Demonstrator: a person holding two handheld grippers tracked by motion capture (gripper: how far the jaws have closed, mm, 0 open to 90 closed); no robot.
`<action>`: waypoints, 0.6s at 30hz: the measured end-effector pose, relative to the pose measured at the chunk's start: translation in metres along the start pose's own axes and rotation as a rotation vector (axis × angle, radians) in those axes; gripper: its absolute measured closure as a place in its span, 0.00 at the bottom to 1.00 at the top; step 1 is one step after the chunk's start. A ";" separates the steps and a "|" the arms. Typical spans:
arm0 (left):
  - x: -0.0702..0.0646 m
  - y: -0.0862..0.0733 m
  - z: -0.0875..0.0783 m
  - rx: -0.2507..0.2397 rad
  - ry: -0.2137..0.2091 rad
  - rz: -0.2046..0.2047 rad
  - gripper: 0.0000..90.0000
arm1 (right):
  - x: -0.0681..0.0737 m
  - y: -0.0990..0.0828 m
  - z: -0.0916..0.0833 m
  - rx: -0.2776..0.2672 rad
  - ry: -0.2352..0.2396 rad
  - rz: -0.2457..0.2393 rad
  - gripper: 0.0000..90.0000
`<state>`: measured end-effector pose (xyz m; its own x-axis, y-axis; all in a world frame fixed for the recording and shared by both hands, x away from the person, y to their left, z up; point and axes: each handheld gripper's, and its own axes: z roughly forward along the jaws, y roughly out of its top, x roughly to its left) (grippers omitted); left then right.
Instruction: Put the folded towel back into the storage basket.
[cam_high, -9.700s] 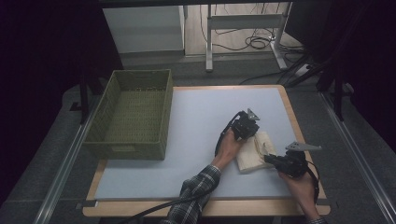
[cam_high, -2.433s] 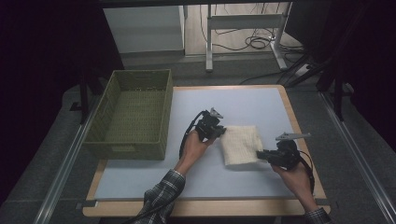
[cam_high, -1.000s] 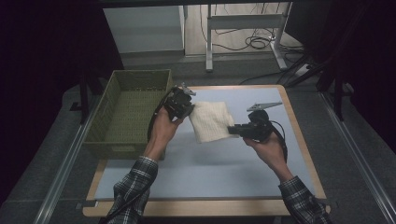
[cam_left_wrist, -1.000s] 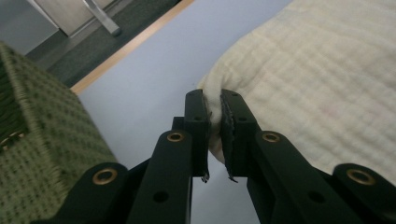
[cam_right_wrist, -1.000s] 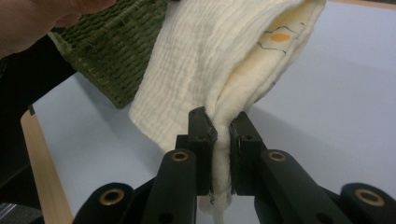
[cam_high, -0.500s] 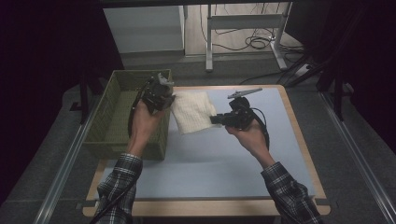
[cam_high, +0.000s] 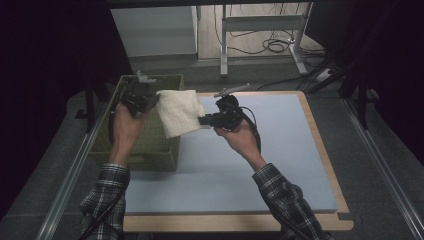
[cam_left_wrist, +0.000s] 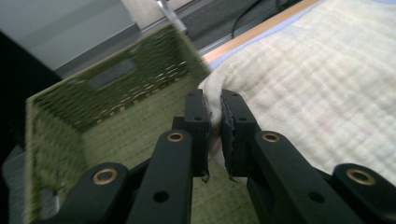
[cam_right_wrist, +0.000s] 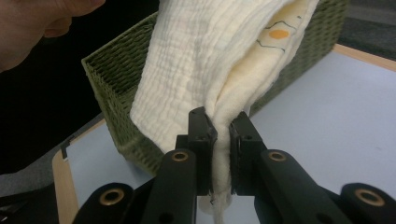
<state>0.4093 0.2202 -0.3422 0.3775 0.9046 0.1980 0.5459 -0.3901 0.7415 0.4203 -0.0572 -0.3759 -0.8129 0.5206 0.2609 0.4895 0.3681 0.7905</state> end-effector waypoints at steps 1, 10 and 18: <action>0.004 -0.002 -0.001 0.004 0.007 -0.005 0.91 | 0.003 0.002 0.005 0.001 0.002 -0.002 0.90; 0.038 -0.030 -0.013 0.038 0.070 -0.052 0.91 | 0.030 0.012 0.054 0.013 0.040 -0.002 0.90; 0.062 -0.060 -0.014 0.080 0.098 -0.087 0.91 | 0.058 0.012 0.101 0.060 0.061 -0.002 0.90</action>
<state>0.3895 0.3019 -0.3653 0.2533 0.9464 0.2002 0.6323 -0.3186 0.7062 0.4105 0.0552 -0.4072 -0.8306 0.4728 0.2941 0.5045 0.4156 0.7568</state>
